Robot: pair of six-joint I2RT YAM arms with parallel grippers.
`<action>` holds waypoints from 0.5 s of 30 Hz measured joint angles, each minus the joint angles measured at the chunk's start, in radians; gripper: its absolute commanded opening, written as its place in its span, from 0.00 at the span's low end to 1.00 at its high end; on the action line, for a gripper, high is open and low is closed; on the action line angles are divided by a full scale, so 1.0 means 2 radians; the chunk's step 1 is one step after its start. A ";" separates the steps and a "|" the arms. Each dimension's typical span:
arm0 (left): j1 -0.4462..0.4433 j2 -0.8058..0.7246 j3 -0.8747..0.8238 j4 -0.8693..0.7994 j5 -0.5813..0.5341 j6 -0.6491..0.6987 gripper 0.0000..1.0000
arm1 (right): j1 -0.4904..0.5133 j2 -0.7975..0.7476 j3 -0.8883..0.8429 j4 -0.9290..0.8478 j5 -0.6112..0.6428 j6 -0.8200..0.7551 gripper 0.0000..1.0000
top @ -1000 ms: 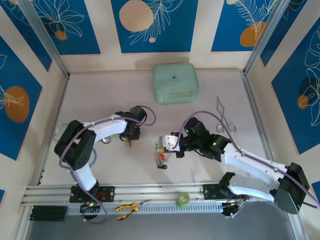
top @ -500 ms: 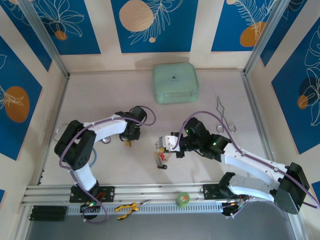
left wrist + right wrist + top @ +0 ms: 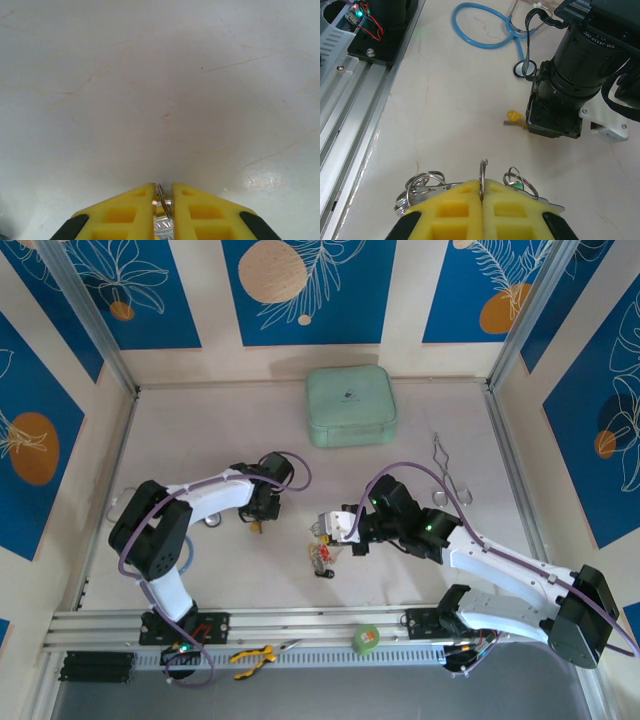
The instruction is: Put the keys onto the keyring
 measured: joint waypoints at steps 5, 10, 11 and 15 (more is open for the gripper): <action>0.000 0.000 0.000 -0.001 0.000 0.000 0.16 | 0.000 0.000 0.001 -0.002 0.002 0.000 0.00; 0.000 0.000 0.000 -0.002 0.000 -0.002 0.16 | 0.000 0.000 0.001 -0.002 0.002 -0.002 0.00; 0.000 0.000 0.000 -0.002 0.000 -0.003 0.16 | 0.000 0.000 0.001 -0.002 0.002 -0.002 0.00; 0.000 0.000 0.000 -0.002 0.000 -0.004 0.16 | 0.000 0.000 0.001 -0.003 0.002 -0.002 0.00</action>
